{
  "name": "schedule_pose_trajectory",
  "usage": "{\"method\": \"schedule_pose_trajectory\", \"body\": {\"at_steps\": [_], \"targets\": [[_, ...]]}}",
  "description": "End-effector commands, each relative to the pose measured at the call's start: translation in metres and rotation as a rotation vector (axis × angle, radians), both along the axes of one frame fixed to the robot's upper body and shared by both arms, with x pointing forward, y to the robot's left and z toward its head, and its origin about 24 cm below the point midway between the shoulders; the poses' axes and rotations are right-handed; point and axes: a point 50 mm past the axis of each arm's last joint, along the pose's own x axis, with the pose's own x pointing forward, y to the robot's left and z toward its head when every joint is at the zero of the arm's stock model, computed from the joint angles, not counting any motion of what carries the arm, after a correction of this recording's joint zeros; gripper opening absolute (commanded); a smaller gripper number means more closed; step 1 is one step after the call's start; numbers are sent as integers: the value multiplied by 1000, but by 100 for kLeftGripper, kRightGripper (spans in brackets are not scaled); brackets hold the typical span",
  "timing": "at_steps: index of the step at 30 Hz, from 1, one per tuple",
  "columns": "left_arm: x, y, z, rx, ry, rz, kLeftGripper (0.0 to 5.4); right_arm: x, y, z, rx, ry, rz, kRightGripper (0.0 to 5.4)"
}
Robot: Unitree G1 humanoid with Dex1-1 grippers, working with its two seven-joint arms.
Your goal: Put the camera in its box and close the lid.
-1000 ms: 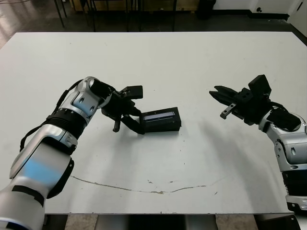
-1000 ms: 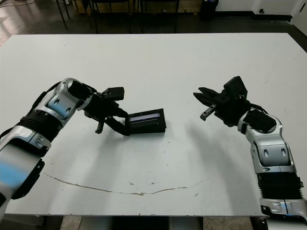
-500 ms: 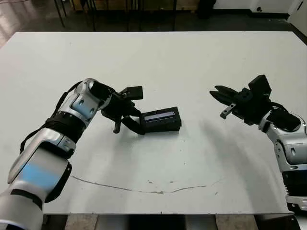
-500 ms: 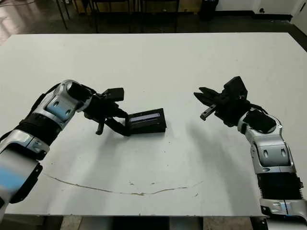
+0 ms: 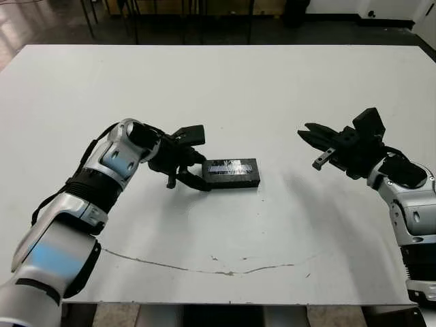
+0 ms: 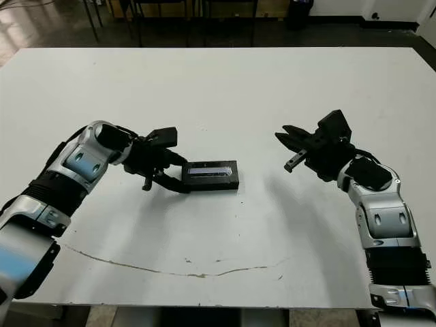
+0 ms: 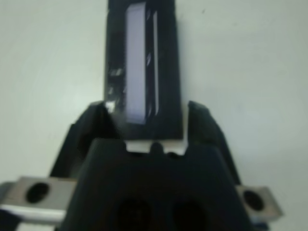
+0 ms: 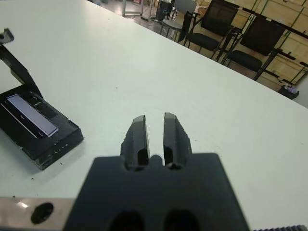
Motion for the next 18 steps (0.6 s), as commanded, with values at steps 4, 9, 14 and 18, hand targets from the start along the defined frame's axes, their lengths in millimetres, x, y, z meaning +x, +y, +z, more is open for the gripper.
{"method": "schedule_pose_trajectory", "body": {"at_steps": [4,9,14,18], "targets": [[-3,3,-8,17,9,-21,417,-2,-1,-7,3,24,-7,0],[-2,6,-9,17,2,-11,534,-2,-1,-7,9,25,-9,0],[1,23,-7,49,-70,13,537,-3,0,-6,0,26,-16,0],[0,42,-8,68,-133,64,537,-3,1,-5,-4,26,-18,0]]}}
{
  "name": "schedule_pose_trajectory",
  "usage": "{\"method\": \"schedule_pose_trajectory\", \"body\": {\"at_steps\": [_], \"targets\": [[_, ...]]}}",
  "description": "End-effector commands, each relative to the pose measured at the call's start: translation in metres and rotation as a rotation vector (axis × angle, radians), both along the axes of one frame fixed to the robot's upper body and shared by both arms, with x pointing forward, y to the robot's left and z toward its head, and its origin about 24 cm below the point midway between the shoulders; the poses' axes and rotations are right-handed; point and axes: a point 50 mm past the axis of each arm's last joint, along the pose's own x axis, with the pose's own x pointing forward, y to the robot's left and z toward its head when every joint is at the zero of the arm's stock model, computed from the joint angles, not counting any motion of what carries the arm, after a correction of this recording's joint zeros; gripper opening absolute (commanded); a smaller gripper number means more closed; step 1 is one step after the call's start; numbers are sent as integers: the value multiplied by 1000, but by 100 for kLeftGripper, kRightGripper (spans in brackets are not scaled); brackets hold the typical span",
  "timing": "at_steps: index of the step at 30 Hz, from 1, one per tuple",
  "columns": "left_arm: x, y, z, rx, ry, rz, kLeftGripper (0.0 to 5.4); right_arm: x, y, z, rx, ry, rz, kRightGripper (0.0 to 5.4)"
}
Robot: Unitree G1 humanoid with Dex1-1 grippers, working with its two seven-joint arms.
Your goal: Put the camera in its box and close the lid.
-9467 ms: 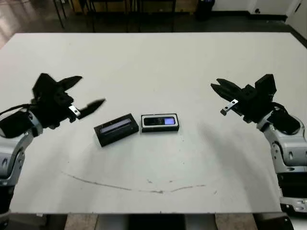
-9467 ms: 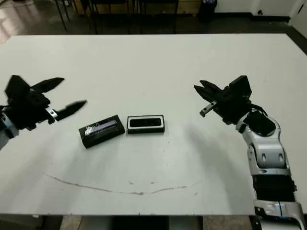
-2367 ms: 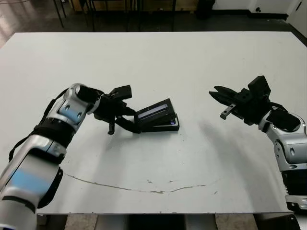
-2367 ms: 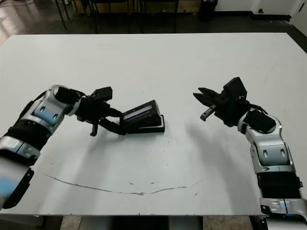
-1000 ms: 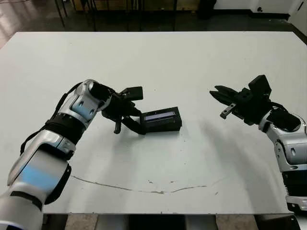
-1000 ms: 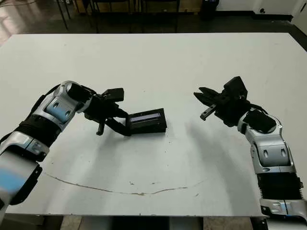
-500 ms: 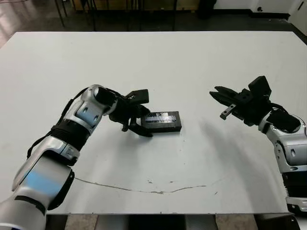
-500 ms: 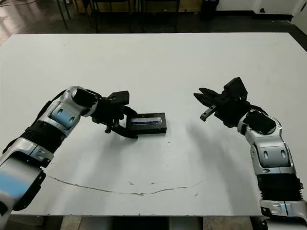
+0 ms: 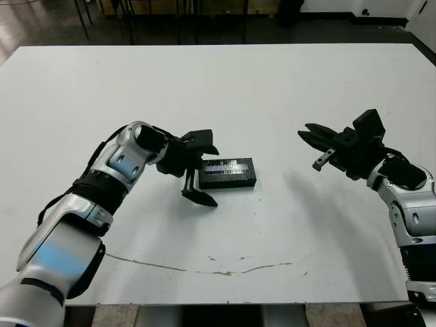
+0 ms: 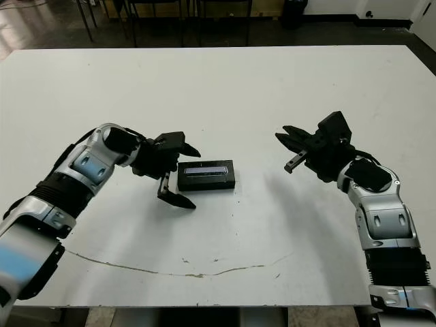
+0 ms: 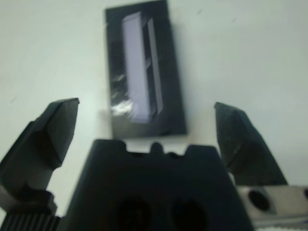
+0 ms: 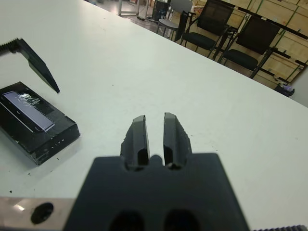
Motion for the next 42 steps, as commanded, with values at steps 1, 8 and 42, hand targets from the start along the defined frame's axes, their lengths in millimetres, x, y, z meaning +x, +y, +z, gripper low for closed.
{"method": "schedule_pose_trajectory", "body": {"at_steps": [1,8,42], "targets": [[-5,25,-13,41,5,70,537,-3,0,-6,-6,35,-15,0],[-10,66,-7,-34,-25,230,537,-2,1,-4,8,41,-9,0],[-61,-61,3,-755,-145,908,1,3,4,-8,28,-7,-39,0]]}}
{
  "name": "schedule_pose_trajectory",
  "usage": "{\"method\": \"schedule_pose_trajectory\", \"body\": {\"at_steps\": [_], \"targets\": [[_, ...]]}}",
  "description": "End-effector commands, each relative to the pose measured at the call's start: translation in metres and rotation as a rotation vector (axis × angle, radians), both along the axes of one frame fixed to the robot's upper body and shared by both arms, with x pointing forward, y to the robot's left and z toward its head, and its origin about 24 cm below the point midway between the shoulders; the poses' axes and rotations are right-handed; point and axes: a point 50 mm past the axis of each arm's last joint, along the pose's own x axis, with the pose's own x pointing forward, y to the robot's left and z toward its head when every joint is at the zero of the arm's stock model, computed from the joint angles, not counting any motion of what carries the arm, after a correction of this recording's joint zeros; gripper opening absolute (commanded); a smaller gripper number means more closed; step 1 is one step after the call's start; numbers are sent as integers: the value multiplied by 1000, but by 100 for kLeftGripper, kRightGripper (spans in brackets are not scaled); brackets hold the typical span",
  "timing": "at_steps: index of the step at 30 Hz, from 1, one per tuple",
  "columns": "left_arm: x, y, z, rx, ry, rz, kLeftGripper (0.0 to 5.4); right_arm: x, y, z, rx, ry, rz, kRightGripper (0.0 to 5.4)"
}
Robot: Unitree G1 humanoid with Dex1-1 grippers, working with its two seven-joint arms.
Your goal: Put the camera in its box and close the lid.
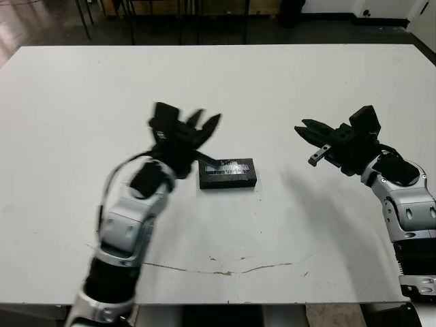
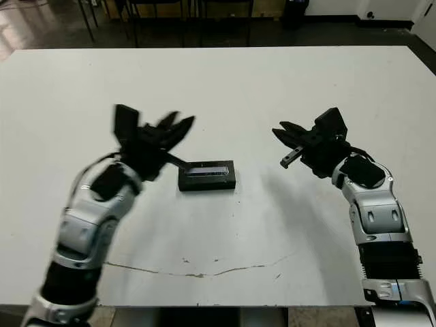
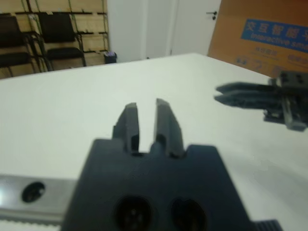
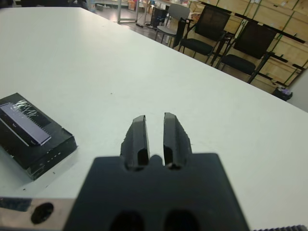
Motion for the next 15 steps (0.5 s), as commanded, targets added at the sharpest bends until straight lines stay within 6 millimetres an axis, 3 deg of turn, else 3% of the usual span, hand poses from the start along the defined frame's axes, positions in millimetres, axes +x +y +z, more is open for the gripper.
{"method": "schedule_pose_trajectory", "body": {"at_steps": [1,8,15], "targets": [[0,-3,-29,56,107,25,1,-5,-2,-8,3,27,-33,0],[-6,-4,-64,132,265,51,1,-5,-2,-10,10,26,-38,0],[-13,-2,-83,205,343,112,1,-4,1,-7,-1,14,-24,0]]}}
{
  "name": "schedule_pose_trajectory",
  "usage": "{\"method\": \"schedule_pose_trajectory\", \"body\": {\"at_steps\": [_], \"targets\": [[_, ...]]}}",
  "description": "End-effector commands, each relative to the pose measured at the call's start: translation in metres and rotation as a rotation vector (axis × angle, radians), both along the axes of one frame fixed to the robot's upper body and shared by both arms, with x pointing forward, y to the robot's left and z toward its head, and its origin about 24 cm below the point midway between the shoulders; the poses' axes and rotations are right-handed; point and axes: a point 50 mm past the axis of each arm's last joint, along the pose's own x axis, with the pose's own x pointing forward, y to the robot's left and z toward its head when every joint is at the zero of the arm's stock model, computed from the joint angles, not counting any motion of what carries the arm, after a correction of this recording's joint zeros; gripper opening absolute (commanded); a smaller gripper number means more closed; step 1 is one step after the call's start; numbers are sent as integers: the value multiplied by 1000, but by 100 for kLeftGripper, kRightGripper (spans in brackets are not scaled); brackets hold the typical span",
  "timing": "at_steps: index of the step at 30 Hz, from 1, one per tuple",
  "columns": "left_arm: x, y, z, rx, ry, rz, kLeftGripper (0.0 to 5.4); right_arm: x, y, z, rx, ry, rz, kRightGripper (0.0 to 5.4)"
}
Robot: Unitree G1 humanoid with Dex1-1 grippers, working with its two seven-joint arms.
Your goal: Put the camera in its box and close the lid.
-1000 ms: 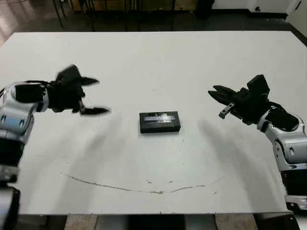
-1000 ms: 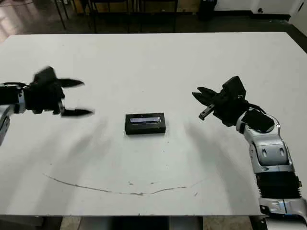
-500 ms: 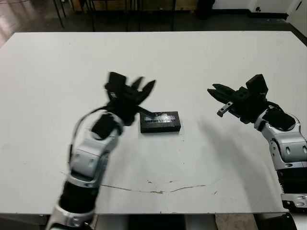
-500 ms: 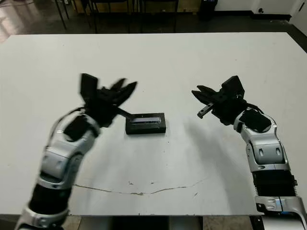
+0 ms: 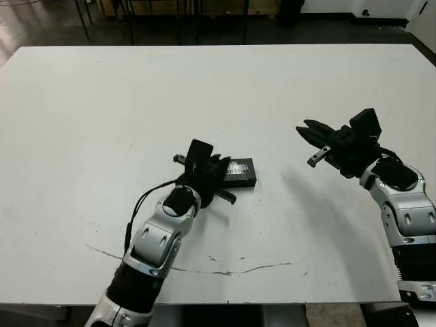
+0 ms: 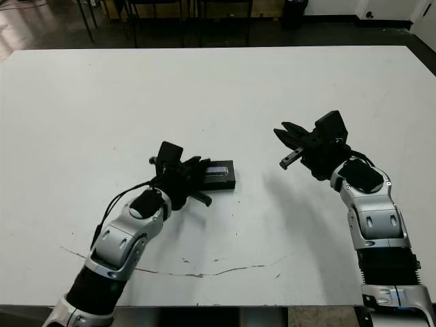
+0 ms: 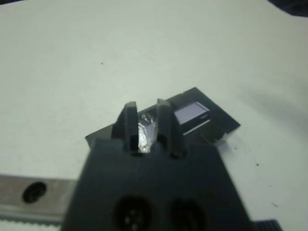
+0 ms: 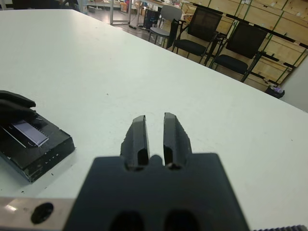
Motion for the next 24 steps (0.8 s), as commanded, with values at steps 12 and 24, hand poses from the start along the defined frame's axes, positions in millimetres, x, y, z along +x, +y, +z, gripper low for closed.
{"method": "schedule_pose_trajectory", "body": {"at_steps": [12,24], "targets": [[-22,12,-27,50,162,-36,1,1,1,-3,1,17,16,0],[8,72,33,-116,-176,198,1,-6,9,0,87,-30,-20,0]]}}
